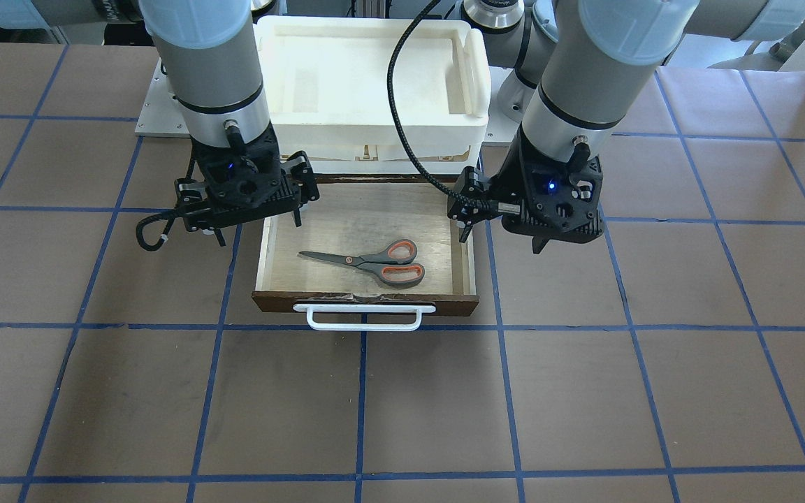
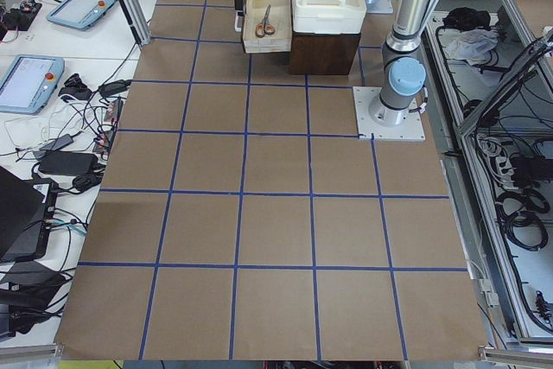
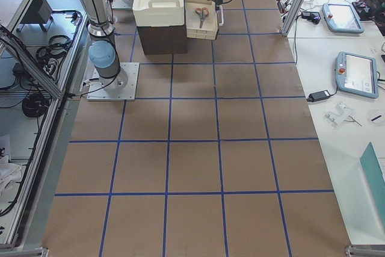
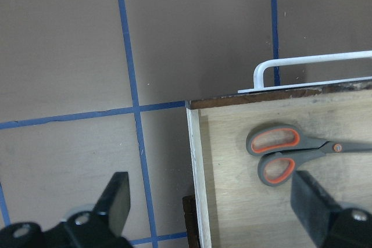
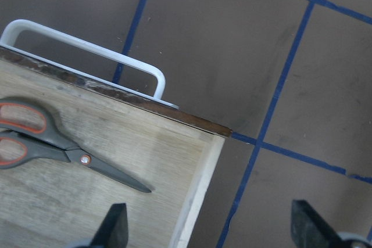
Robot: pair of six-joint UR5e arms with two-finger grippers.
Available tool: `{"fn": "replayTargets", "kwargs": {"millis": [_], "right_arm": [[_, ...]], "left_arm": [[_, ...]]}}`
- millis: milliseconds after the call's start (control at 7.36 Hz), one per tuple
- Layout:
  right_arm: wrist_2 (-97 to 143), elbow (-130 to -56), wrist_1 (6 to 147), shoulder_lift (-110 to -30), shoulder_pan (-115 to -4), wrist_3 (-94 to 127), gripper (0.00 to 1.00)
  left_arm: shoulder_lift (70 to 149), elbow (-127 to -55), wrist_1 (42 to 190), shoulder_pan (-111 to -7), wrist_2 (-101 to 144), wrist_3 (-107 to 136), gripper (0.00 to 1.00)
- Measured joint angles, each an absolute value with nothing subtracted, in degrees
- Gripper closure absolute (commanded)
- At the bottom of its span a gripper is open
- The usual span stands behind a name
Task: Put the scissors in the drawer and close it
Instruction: 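Raise the right gripper out of the drawer and withdraw it, then move the left gripper over the drawer front near the white handle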
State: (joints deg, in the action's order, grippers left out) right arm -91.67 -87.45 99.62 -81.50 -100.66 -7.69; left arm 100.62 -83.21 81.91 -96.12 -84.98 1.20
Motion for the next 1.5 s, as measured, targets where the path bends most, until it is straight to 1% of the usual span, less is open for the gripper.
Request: {"fn": "replayTargets", "kwargs": {"millis": [272,680,1087,1495], "right_arm": [[-91.58,-87.45,96.93,-83.37,-94.19,-7.42,0.0],[-91.44,-87.49,94.58,-85.45,-84.99,-7.38,0.0],[-90.71,-88.16,94.07,-87.87,-84.27,-7.32,0.0],[-90.56,-89.11,94.24,-89.27,-88.21,-6.88,0.0]], "left_arm": [[105.44,-79.53,80.43,-99.41,-87.1,4.6,0.0],[113.18,-76.18,75.02,-105.22,-88.08,14.17,0.0],[120.58,-71.96,71.05,-109.16,-88.72,19.67,0.0],[125.89,-70.75,67.63,-109.97,-89.97,19.74,0.0]]}}
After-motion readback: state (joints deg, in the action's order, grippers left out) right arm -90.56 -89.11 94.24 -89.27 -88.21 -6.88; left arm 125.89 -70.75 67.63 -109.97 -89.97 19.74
